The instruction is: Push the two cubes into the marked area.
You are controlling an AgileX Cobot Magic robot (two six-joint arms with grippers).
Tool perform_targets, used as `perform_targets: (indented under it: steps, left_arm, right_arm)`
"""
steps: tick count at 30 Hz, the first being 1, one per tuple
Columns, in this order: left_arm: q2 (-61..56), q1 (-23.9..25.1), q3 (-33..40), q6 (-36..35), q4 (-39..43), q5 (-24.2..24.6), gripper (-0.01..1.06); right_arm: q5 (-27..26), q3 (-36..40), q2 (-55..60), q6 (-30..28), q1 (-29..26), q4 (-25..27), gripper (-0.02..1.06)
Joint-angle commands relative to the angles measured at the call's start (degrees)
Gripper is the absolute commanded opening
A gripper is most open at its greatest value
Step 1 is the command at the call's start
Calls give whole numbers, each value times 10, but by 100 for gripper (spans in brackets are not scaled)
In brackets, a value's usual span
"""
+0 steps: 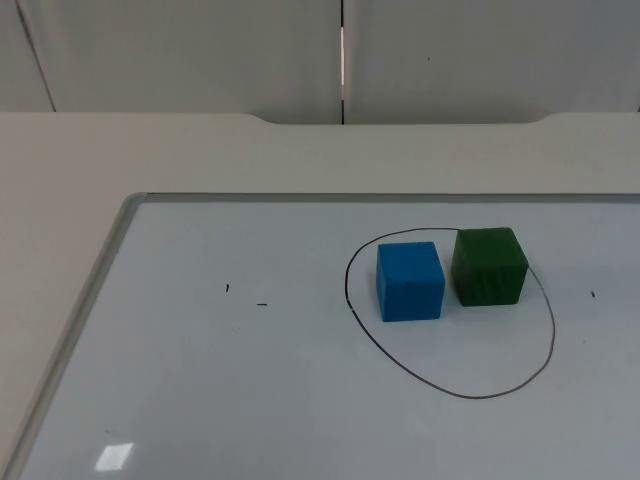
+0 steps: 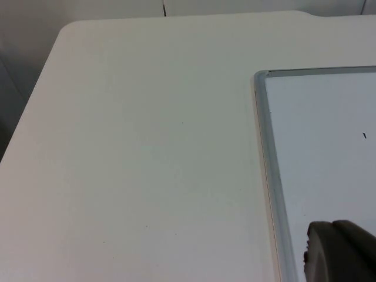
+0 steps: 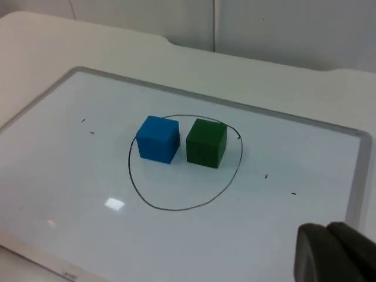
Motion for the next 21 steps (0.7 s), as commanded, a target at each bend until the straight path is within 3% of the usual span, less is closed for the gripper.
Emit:
perform_targets:
  steps: [1,21]
  left_arm:
    - [-3,1,2,-1,3,0,0]
    - [-3,1,2,-1,3,0,0]
  right_arm:
    - [8,7,-2,-9,1,3,1]
    - [13,29,-2,-9,1,0,1]
